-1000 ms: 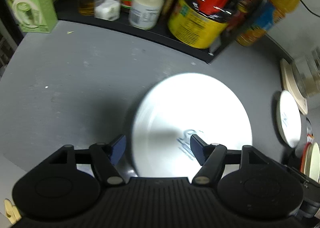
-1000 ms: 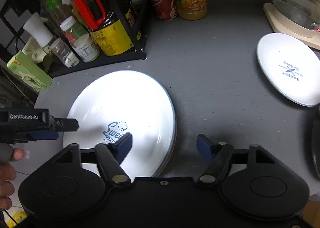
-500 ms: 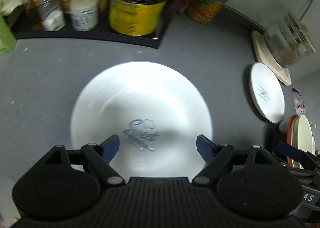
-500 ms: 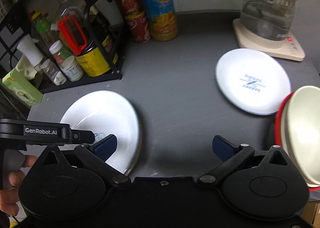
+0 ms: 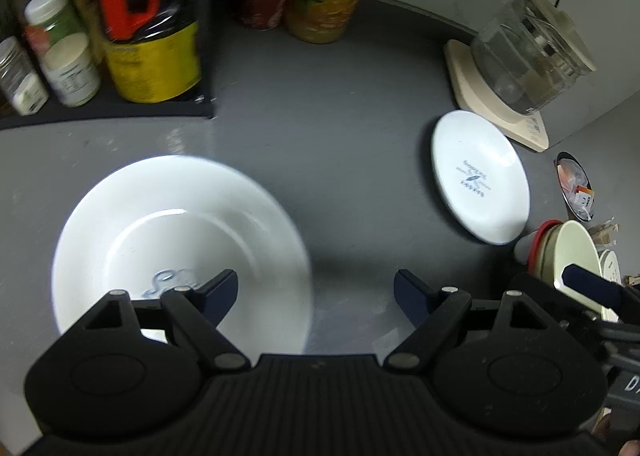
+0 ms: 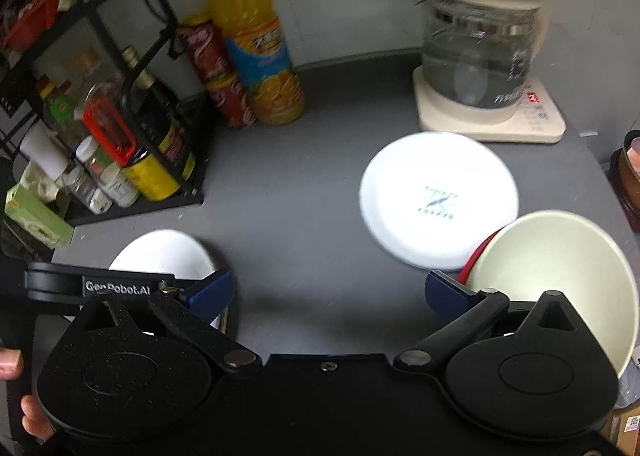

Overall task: Organize plates and bowls
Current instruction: 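Move both tools to the white plate printed 'BAKERY', then close the left tool on the 'BAKERY' plate rim while the right tool grips it too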

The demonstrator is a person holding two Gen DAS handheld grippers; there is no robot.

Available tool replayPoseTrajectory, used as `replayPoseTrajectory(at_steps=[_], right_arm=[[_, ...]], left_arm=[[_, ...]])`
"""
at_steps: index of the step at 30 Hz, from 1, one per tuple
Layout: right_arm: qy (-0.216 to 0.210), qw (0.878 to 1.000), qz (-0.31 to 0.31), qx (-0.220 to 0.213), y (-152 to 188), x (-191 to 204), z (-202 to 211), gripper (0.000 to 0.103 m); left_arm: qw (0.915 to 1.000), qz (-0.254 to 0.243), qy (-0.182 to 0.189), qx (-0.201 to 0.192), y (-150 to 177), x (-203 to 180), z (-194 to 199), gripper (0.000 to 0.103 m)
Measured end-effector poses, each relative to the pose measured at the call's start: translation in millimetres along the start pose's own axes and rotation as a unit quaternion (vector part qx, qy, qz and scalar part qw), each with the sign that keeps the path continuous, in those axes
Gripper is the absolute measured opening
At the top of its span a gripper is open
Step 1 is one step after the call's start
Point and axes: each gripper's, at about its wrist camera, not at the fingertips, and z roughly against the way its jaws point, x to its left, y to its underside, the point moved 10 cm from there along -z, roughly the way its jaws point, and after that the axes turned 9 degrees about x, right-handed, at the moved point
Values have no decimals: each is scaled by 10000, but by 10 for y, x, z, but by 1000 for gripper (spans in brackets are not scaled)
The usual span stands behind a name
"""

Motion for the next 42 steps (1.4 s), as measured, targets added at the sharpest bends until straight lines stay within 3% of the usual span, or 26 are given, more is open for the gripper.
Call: replayPoseTrajectory(at_steps=[16,33,39,42], right_arm=[[141,9997,188,110,-468,-649,-5,103],[106,9975,367,591,-760,-1346,-396,102],[-84,9953,144,954,-804,-1579,-663,80],[-118,9936,20,1126,-819,-1683,-810,72]], left_arm=[[9996,131,243,34,-342,-646,-143,84],[9951,787,601,-26,-592,-1035,-599,83],[9877,1326,829,27,-600,-1080,-871,79],[9849,1525,824,11,-605,-1073,-993,71]])
